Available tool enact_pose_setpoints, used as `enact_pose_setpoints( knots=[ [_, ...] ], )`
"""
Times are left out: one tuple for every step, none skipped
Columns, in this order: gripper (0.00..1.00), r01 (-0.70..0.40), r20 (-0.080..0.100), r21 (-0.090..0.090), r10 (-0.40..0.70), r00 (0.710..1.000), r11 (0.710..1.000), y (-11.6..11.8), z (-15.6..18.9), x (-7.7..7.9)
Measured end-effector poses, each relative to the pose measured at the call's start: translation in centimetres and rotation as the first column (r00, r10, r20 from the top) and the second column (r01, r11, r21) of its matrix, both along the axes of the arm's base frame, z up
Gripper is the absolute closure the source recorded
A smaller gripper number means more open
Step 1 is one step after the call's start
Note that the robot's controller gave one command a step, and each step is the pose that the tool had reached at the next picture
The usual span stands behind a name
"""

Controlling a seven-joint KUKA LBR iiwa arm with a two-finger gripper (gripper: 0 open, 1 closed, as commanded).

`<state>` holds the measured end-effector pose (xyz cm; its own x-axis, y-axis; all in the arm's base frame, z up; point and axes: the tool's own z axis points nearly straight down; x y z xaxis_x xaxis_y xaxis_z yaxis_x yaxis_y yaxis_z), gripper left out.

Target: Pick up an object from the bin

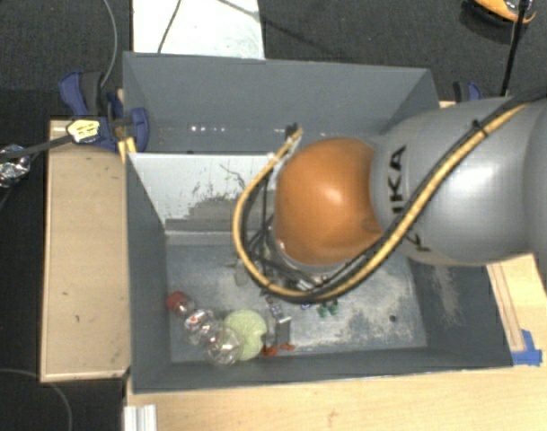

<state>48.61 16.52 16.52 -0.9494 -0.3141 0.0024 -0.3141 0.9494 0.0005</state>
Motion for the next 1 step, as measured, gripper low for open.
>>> enact_pose_setpoints(
  knots=[
    [0.00,0.053,0.007,0.004,-0.053,0.999,0.999,-1.79,-0.38,0.30]
  ],
)
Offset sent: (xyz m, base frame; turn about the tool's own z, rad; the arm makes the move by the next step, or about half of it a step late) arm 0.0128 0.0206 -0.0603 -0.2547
